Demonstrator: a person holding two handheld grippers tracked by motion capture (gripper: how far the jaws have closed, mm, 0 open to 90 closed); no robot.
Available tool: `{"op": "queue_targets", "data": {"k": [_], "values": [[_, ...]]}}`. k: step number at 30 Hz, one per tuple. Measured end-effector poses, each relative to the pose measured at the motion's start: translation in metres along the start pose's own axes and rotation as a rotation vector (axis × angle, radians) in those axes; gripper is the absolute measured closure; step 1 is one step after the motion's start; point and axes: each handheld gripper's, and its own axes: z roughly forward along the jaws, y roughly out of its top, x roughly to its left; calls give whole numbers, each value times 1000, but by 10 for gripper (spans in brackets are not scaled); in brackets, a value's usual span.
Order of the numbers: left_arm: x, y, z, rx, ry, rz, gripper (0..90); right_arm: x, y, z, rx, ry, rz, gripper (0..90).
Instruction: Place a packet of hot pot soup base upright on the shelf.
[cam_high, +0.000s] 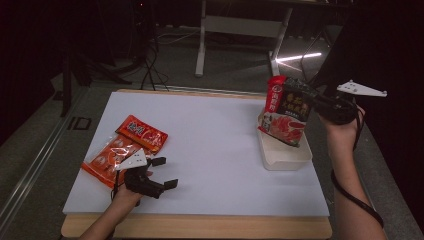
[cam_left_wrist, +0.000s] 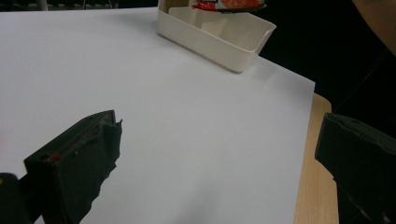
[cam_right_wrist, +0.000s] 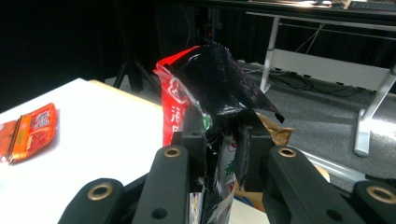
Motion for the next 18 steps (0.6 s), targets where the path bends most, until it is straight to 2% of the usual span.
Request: {"op": "queue_targets", "data": {"k": [6, 9, 13, 18], "values": [[0, -1, 0, -2, -3, -4, 4, -10, -1, 10, 4, -12, -6, 764], [1, -1, -1, -6, -1, -10, 4, -16, -3, 17, 16, -41, -16, 763], [1, -1, -1, -7, -1, -13, 4, -20, -6, 24, -1, -44, -39, 756], [1, -3, -1, -6, 5, -14, 4, -26, -9, 34, 25, -38, -35, 752]]}}
